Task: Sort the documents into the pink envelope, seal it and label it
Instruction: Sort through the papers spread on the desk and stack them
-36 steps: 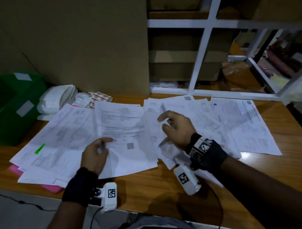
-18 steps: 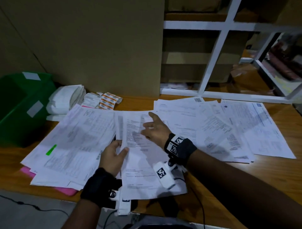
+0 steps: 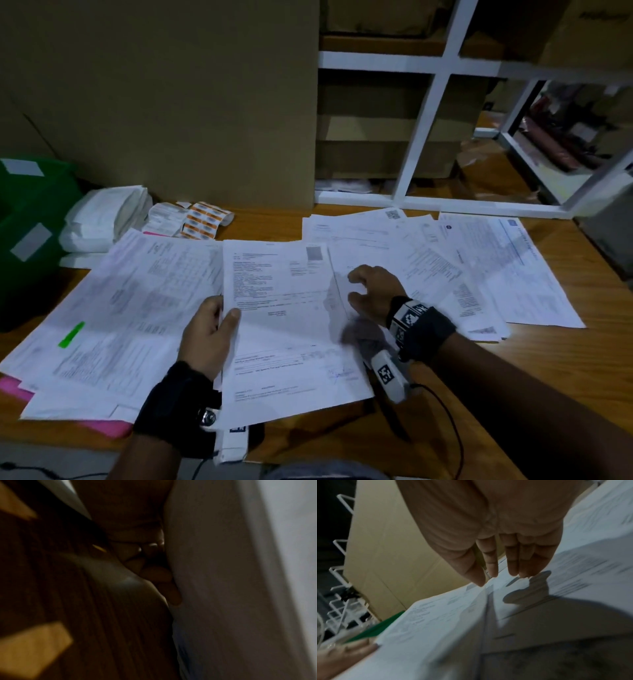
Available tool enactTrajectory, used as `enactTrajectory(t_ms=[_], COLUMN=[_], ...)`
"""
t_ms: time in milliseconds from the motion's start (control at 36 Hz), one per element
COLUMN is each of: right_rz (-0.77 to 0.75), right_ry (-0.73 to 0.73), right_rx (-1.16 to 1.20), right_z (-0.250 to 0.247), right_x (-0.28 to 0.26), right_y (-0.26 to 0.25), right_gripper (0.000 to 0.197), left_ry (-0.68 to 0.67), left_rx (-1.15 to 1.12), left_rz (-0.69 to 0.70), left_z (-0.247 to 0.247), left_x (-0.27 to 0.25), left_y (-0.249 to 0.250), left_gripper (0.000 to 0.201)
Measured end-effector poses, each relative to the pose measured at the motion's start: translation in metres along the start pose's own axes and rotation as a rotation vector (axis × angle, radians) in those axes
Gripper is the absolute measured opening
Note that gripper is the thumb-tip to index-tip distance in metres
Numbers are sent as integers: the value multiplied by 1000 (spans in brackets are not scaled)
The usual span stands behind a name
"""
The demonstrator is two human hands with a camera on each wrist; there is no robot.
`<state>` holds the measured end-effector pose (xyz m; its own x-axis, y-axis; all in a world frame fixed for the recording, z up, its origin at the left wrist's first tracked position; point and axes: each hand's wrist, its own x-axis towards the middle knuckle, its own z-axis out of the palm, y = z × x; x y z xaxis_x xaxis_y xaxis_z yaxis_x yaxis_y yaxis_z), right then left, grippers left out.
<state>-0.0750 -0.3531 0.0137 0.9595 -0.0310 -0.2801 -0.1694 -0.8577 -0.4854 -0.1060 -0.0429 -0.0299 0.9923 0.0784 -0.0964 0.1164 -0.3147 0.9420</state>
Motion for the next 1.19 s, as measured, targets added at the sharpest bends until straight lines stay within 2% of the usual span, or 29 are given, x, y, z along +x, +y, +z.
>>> enactTrajectory(t_ms=[111,167,250,306,389,417,500,667,778,917,1055,1139,1194], right_rz=[-64,-100,-141,-170,-145,-148,-211,-280,-266,-234,-260,-280,-242], right_ry=[-45,-68,-87,-115,-180,-183,-116,-168,-201,-195,-178,-117,-29], right_rx=[-125,-195,-240,-272,-283,-294,-334,-429,-465,-398,-397,-411,-315], right_z=[-4,-3,-4,-7,-11,-11,-6,-11,-17,-25,-21,-19,-23], right_x=[-8,-10,-13,-19,-24,-26,-27,-32,-34,-32,-41,-43,-41], right_y=[18,29,47,51,51,50,47,42,42,48,47,47,48], right_gripper=[47,60,68,84,94,88,55,33,19,24,16,18,15], left_ry=[32,33,17,32,47,53,59,21,34,35,40,60,79], left_rx=[23,38,99,124,172,194,222,236,119,94,129,113,112], left_rz=[2,4,-2,6,16,20,45,109,85,93,106,111,113], left_z=[-10,-17,-30,-38,-42,-42,-39,-33,-27,-27,-26,-26,-27], left_x=[0,-1,-2,-1,-2,-2,-6,-9,-12,-11,-10,-9,-9], left_y=[7,9,5,1,-1,0,3,-2,1,0,-1,-2,-2], left_gripper=[27,34,43,49,61,64,66,49,41,42,36,37,38])
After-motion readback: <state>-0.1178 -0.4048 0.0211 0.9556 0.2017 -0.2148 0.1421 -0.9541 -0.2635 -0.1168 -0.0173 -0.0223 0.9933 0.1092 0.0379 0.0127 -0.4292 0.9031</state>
